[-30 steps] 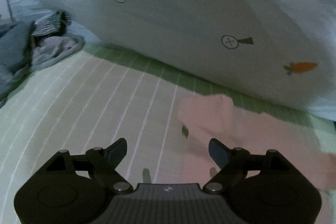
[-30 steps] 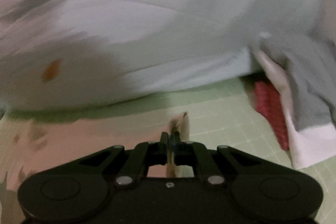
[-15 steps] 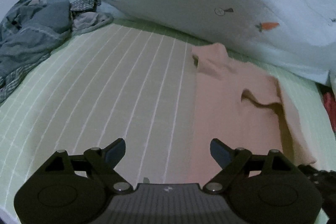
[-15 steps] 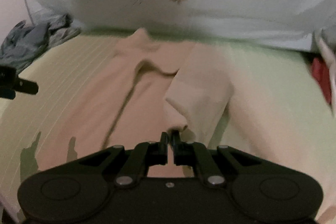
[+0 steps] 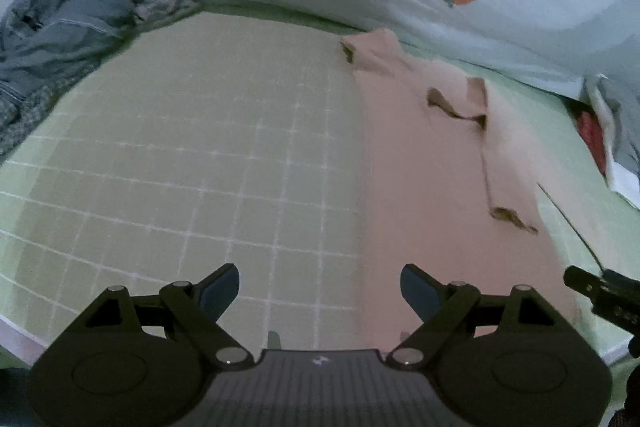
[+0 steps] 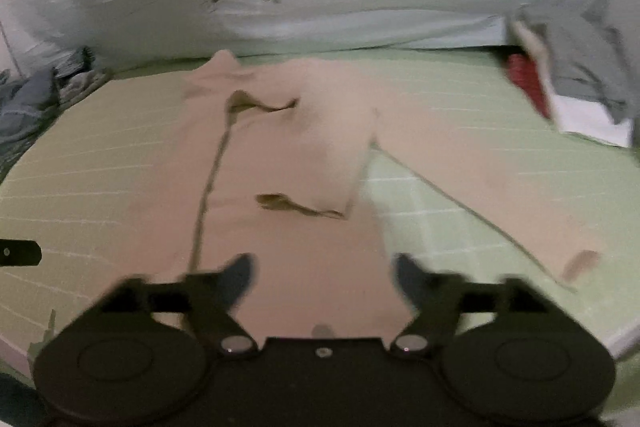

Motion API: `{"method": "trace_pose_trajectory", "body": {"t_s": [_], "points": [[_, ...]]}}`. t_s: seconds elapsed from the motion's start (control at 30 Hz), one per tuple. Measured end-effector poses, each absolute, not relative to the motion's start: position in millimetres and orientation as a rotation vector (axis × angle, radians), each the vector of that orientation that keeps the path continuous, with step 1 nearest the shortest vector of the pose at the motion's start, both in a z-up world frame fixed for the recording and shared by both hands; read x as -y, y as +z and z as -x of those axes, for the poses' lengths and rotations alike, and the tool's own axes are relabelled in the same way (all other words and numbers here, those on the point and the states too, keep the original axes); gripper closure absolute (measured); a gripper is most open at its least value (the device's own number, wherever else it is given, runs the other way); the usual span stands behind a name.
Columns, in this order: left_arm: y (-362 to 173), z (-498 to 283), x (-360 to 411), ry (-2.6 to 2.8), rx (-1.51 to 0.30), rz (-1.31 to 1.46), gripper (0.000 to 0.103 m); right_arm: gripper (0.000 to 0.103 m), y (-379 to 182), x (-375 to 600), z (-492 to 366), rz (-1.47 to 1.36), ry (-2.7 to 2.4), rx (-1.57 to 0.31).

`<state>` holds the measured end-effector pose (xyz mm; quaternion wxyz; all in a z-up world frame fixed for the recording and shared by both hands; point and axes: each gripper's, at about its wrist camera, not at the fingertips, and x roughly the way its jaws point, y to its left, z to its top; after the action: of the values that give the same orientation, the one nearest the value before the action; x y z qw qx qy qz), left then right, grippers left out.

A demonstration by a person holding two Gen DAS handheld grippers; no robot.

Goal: Fold clothes

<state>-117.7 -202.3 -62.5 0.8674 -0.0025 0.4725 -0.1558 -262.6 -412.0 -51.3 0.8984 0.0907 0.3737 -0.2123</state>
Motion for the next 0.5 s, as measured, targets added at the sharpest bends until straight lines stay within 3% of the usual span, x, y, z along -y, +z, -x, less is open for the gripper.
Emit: {"method": "trace_pose_trajectory", "body": {"t_s": [0.03, 0.5], "points": [[-62, 120, 207, -0.337, -0.986, 0.003, 0.015, 0.000, -49, 414, 270, -0.177, -0.454, -0.765], [-62, 123, 324, -0.352, -0.932, 0.017, 0.011, 0.000, -66, 545, 284, -0.189, -0.489, -0.784]]}}
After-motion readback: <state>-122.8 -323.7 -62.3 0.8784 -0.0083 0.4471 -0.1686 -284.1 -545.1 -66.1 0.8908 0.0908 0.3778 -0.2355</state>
